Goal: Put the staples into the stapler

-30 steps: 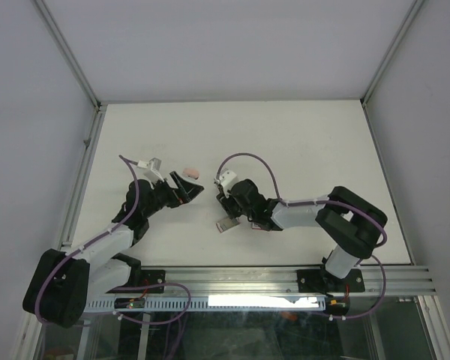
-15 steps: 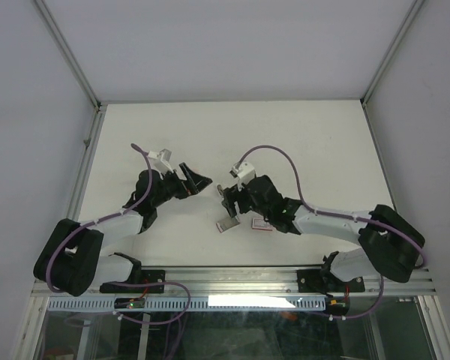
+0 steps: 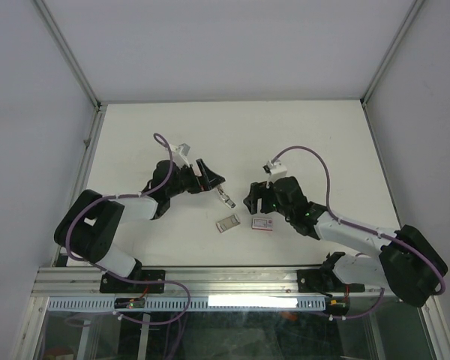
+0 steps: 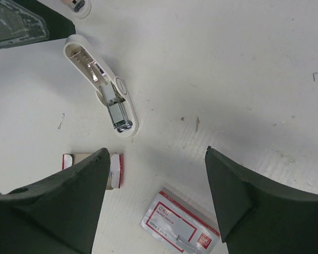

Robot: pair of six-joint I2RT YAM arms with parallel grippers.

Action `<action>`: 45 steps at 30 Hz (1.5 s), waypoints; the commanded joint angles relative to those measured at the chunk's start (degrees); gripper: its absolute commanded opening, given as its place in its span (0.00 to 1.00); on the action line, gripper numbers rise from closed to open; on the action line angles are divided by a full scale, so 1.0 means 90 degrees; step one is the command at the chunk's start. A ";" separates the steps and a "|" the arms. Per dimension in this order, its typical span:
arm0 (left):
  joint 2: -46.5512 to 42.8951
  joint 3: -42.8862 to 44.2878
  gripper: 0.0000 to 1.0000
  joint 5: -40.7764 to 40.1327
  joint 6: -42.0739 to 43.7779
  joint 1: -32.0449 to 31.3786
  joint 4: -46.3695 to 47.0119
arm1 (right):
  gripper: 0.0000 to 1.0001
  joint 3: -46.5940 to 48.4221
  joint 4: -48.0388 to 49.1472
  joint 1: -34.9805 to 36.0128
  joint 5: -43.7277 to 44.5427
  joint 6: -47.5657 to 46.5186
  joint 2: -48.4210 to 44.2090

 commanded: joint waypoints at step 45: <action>-0.0482 0.0288 0.96 -0.0765 0.1013 -0.1760 -0.0423 | 0.76 -0.0369 0.0332 -0.0068 0.0033 0.0710 -0.0346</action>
